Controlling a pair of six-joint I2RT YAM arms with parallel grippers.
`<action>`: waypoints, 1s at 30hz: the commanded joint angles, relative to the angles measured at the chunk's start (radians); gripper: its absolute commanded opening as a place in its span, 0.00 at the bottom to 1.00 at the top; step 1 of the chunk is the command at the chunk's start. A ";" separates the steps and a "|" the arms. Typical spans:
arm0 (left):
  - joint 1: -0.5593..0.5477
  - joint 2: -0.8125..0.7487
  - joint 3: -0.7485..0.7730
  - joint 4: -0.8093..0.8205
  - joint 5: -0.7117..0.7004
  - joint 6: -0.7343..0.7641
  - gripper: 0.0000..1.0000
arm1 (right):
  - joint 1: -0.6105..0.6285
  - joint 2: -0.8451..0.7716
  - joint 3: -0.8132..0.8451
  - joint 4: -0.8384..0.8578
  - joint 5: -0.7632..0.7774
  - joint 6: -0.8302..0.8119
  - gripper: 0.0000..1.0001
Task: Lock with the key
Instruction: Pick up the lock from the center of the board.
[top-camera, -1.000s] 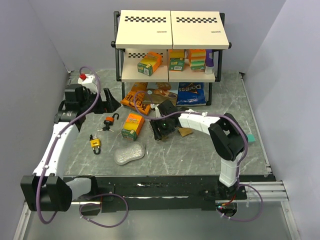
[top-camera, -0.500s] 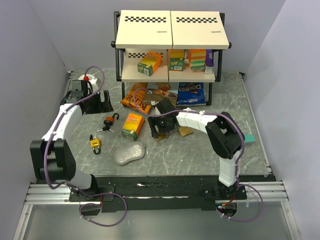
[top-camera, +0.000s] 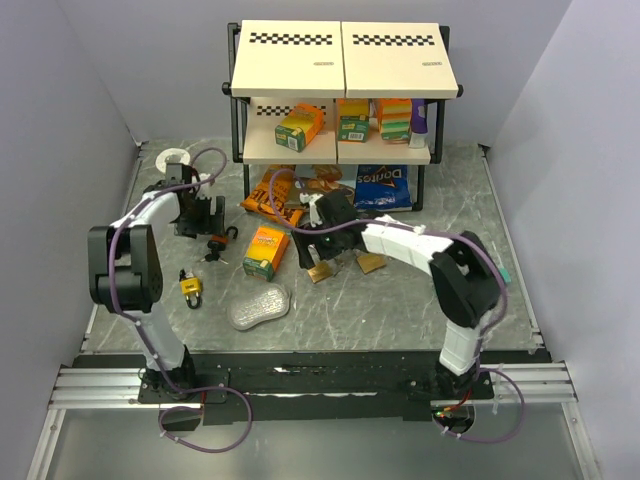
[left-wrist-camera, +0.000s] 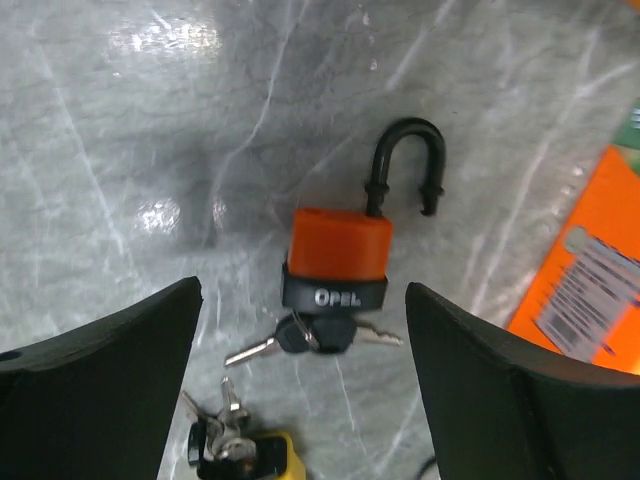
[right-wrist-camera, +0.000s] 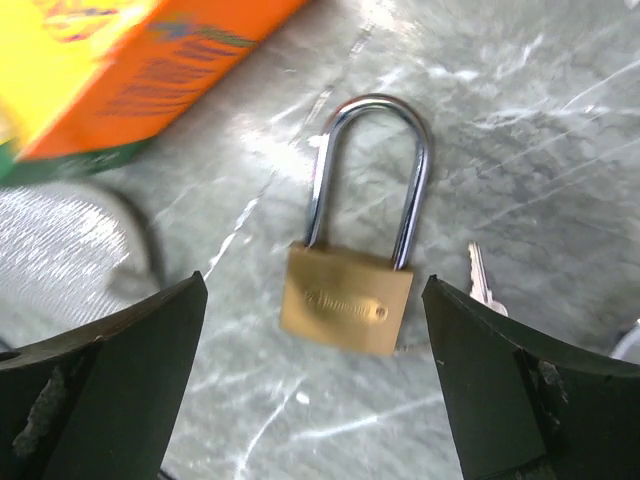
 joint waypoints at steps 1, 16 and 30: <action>-0.033 0.045 0.041 0.020 -0.076 0.016 0.87 | -0.010 -0.192 -0.064 0.083 -0.045 -0.078 0.98; -0.134 0.128 0.010 0.030 -0.171 -0.055 0.51 | -0.016 -0.498 -0.175 0.144 -0.074 -0.220 0.99; -0.074 -0.413 0.012 -0.025 0.166 -0.419 0.01 | -0.029 -0.627 -0.155 0.222 -0.269 -0.146 0.99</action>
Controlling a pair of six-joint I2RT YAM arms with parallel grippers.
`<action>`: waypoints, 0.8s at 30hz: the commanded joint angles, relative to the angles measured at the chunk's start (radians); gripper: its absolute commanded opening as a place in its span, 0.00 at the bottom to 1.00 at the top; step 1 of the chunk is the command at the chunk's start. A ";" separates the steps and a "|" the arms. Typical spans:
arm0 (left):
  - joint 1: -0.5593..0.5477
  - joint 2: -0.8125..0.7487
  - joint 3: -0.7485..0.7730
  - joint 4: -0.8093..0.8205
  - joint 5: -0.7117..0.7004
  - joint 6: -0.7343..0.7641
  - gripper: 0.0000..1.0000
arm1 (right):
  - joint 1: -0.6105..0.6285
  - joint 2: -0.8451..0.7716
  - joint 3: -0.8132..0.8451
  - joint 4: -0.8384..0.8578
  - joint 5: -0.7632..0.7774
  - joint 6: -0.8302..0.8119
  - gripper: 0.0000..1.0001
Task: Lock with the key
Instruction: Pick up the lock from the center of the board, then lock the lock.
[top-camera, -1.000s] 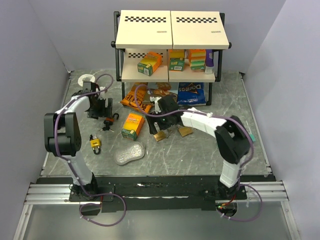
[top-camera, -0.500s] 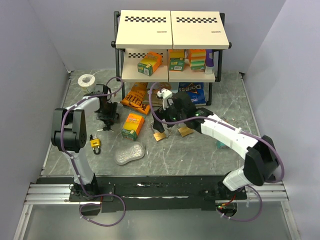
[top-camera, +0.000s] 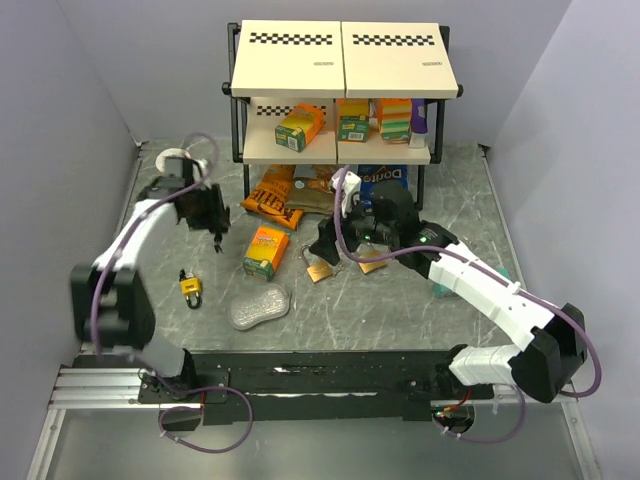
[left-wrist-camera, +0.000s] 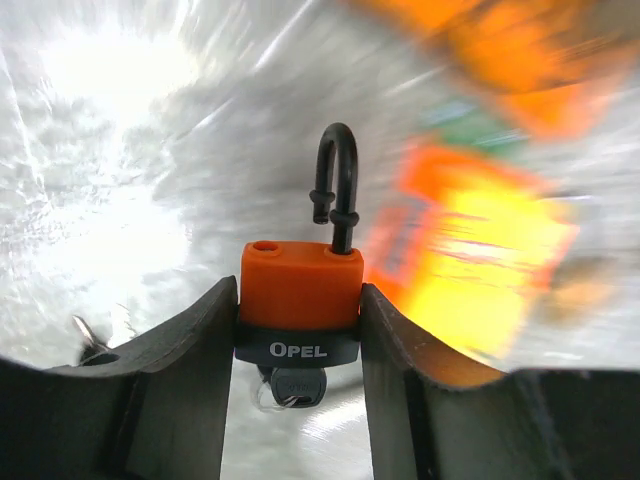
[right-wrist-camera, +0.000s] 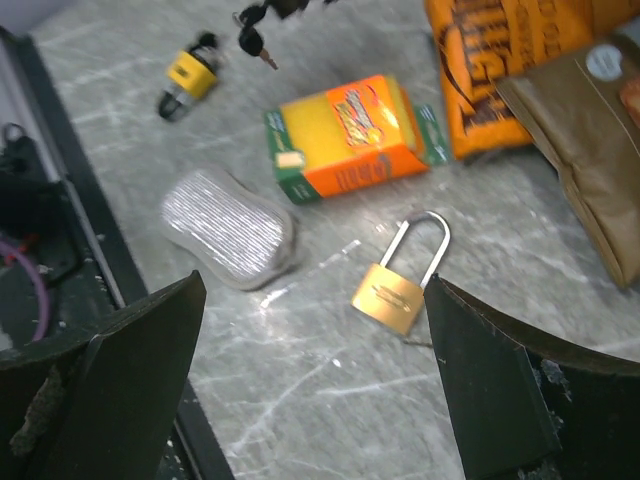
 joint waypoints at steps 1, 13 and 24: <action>0.027 -0.264 0.039 0.054 0.253 -0.274 0.01 | 0.001 -0.032 0.046 0.125 -0.072 0.086 0.99; 0.026 -0.520 -0.007 0.214 0.380 -0.822 0.01 | 0.177 0.200 0.278 0.416 0.159 0.160 0.95; 0.026 -0.511 0.017 0.241 0.389 -0.975 0.01 | 0.260 0.350 0.394 0.489 0.304 0.145 0.93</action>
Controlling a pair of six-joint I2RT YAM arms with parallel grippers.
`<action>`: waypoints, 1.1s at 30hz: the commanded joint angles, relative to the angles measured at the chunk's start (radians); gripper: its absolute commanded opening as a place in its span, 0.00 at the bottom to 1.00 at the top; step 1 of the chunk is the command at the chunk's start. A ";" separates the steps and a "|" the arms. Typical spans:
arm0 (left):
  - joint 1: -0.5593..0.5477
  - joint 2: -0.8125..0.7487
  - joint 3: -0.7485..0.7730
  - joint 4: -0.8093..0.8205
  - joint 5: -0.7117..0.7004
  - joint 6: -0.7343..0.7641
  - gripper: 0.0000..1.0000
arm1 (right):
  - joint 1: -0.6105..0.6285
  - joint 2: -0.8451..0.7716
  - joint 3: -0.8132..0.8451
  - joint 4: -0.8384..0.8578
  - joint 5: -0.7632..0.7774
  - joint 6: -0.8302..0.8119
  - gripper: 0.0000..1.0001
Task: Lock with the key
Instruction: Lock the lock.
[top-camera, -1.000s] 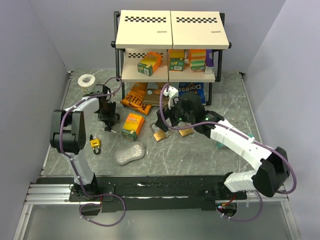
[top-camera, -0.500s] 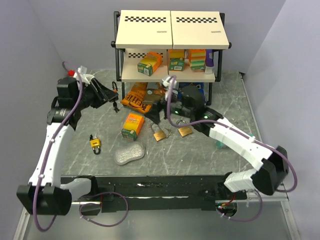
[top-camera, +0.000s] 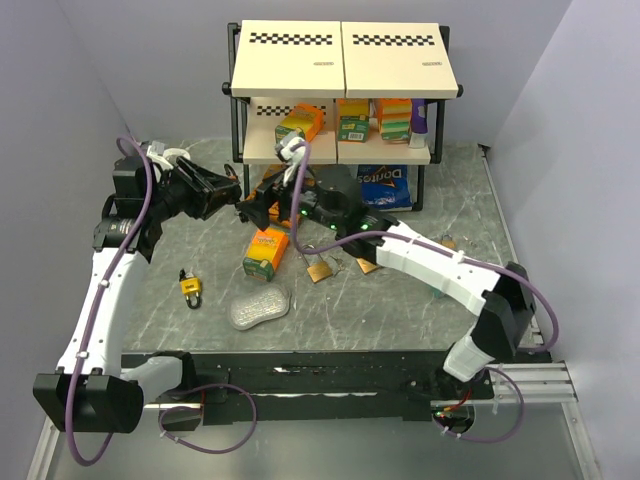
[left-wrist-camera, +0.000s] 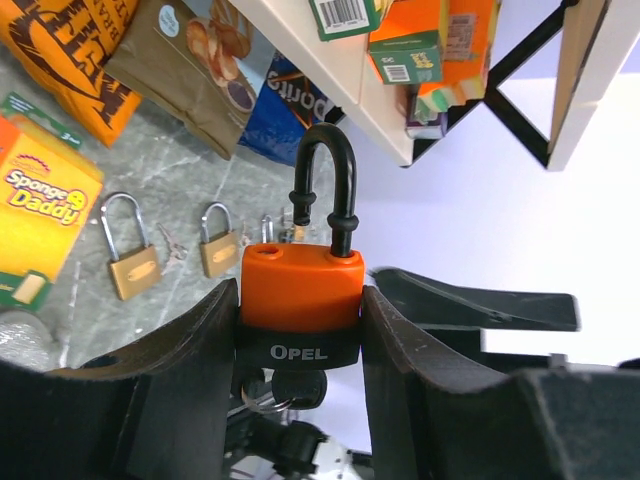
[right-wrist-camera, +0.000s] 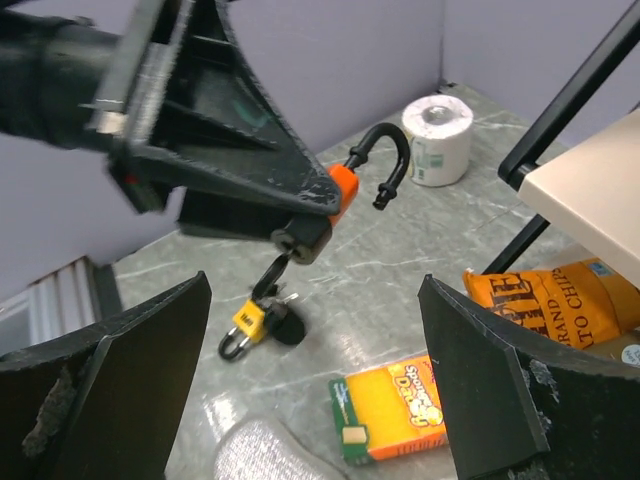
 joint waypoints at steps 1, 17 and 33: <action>0.000 -0.007 0.060 0.084 0.036 -0.101 0.01 | 0.039 0.074 0.088 0.067 0.103 -0.008 0.93; -0.005 -0.025 0.051 0.093 0.042 -0.098 0.01 | 0.059 0.211 0.201 0.108 0.229 0.008 0.65; 0.009 -0.033 0.025 0.249 0.144 -0.014 0.96 | 0.012 0.053 0.068 0.050 0.140 0.049 0.00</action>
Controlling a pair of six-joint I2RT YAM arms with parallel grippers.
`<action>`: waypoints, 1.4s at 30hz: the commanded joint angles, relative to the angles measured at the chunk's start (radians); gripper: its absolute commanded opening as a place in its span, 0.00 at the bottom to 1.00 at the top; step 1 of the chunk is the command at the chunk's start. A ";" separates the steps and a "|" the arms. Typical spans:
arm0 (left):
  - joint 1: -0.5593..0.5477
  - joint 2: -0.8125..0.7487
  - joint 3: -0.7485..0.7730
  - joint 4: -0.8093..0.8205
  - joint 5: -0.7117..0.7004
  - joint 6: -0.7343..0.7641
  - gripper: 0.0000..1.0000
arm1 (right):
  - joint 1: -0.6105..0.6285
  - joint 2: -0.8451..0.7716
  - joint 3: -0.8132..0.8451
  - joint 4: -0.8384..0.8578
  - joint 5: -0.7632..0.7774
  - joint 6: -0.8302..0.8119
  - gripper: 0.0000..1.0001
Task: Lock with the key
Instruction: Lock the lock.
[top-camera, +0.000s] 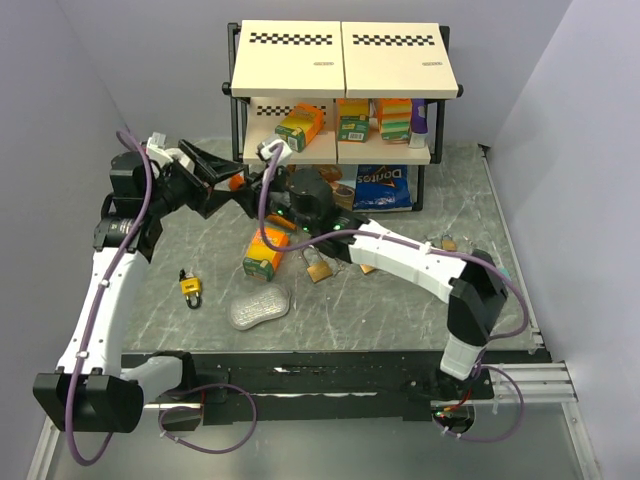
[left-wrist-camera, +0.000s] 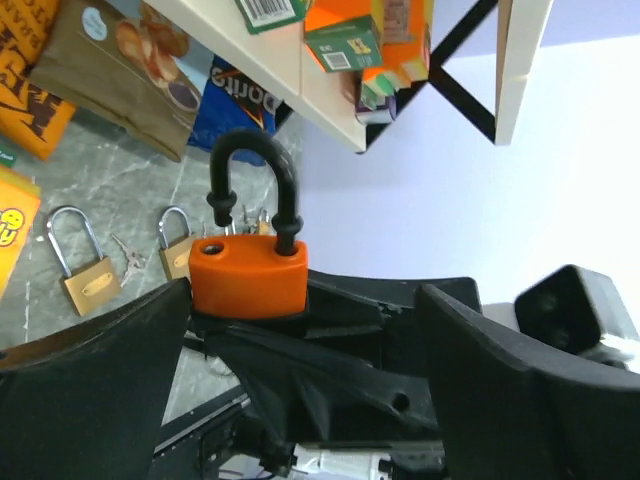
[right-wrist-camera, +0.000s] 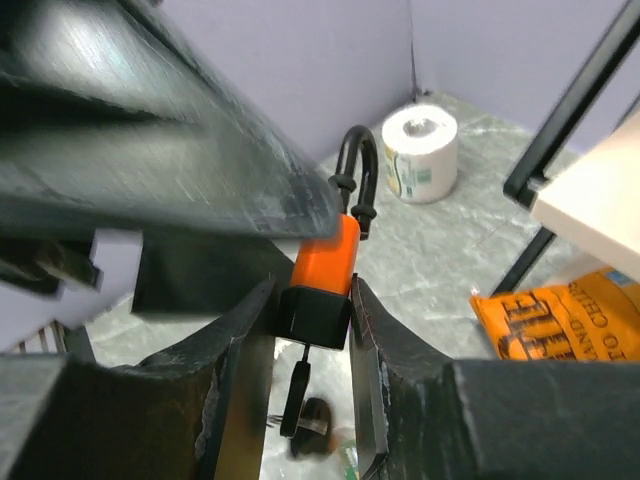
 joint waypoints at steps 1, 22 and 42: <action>0.016 -0.033 0.014 0.172 0.166 0.061 0.96 | -0.058 -0.161 -0.074 -0.036 -0.086 0.008 0.00; -0.389 -0.137 0.000 -0.204 0.455 1.498 0.67 | -0.320 -0.670 -0.321 -0.757 -1.032 -0.552 0.00; -0.649 -0.088 -0.041 -0.138 0.268 1.455 0.50 | -0.292 -0.698 -0.326 -0.728 -1.038 -0.502 0.00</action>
